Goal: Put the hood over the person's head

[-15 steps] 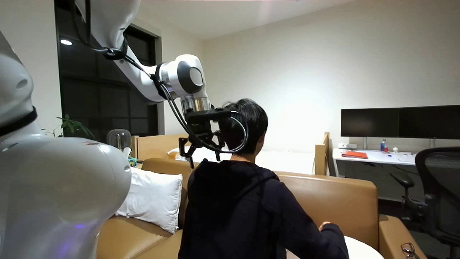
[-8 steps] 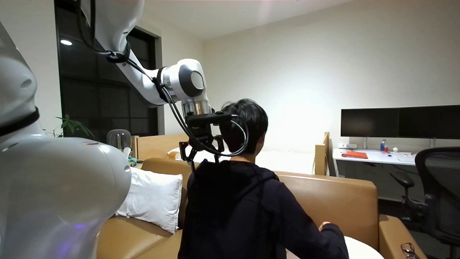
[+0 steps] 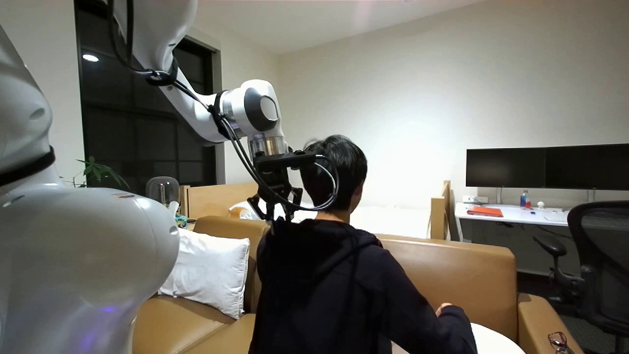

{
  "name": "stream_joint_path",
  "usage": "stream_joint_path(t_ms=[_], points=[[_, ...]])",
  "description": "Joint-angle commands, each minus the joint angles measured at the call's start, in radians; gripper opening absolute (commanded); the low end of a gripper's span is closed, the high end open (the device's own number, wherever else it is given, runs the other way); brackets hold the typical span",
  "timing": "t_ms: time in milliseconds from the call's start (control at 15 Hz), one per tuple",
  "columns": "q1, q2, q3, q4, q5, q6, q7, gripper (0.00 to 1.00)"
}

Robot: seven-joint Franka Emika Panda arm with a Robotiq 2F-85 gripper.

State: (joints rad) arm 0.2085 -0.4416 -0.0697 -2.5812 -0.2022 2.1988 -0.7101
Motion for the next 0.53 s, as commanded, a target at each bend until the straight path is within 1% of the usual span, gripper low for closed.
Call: stream_joint_path(t_ms=[0,67,133,200,400,467], points=[[-0.027,0.018,0.026,0.022,-0.009,0.0,0.0,0.1],[-0.029,0.02,0.029,0.027,-0.013,-0.012,-0.001,0.55],[-0.022,0.016,0.022,0.029,-0.001,-0.019,-0.027,0.51],[-0.023,0.002,0.025,0.011,0.007,-0.004,-0.007,0.27],[-0.023,0.002,0.026,0.013,0.007,-0.004,-0.007,0.46],[-0.023,0.002,0.026,0.013,0.007,-0.004,-0.007,0.51]])
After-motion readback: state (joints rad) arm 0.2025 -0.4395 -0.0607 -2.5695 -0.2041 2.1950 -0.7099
